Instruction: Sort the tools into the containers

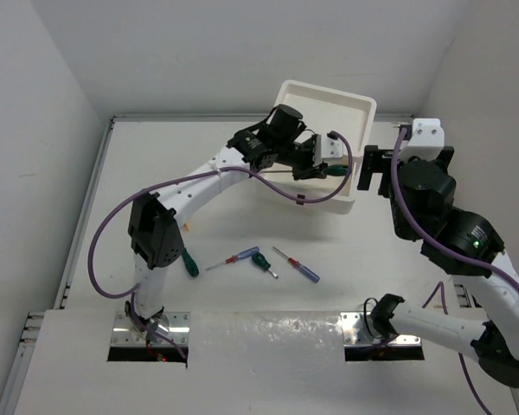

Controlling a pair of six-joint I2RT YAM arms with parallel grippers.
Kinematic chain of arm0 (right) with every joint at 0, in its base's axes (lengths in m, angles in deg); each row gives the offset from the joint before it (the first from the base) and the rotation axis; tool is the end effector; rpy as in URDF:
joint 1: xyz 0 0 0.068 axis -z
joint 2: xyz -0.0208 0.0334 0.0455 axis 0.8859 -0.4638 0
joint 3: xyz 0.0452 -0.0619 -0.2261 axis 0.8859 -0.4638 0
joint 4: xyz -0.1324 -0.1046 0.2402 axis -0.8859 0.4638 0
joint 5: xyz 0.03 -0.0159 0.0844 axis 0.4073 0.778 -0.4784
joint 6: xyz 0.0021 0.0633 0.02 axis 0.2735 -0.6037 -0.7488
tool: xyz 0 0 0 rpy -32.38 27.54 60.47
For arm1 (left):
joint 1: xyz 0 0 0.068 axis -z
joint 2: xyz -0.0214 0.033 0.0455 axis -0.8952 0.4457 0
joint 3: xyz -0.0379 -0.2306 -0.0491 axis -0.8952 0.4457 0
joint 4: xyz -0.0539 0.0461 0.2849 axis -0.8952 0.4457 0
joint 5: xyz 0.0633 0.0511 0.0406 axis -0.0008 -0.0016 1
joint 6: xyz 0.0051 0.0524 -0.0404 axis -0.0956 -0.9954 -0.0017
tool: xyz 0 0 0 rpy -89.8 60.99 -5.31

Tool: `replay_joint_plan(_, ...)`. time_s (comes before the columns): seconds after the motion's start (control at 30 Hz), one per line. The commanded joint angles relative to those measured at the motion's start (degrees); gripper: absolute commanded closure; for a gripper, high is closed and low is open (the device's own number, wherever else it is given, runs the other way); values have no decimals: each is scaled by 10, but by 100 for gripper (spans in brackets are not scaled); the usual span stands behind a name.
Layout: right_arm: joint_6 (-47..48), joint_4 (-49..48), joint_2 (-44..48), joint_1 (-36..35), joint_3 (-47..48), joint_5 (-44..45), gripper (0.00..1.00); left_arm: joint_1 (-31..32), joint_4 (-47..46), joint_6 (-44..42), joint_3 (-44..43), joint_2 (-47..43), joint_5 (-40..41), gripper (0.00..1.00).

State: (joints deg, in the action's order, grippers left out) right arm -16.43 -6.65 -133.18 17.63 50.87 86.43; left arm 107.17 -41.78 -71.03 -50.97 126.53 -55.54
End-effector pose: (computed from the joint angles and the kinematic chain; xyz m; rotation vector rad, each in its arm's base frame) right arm 0.1701 0.1079 0.4521 0.2054 1.7014 -0.1078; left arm 0.3349 -0.3607 0.3115 1.6718 1.2921 -0.6637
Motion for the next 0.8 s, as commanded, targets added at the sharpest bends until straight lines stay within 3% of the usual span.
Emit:
replay_joint_plan(0.0, -5, -12, 5, -1, -12, -12, 1, -2, -59, -24, 13, -25, -14, 100)
replay_joint_plan(0.17, -9, -10, 8, 0, -19, -22, 1, 8, -109, -23, 35, -15, 11, 100)
replay_joint_plan(0.3, -19, -5, 12, -1, -22, -26, 1, 7, -173, 26, 40, -5, 11, 100)
replay_joint_plan(0.77, -26, 16, 3, -1, -23, -33, 1, -10, -156, 21, 45, 5, -23, 99)
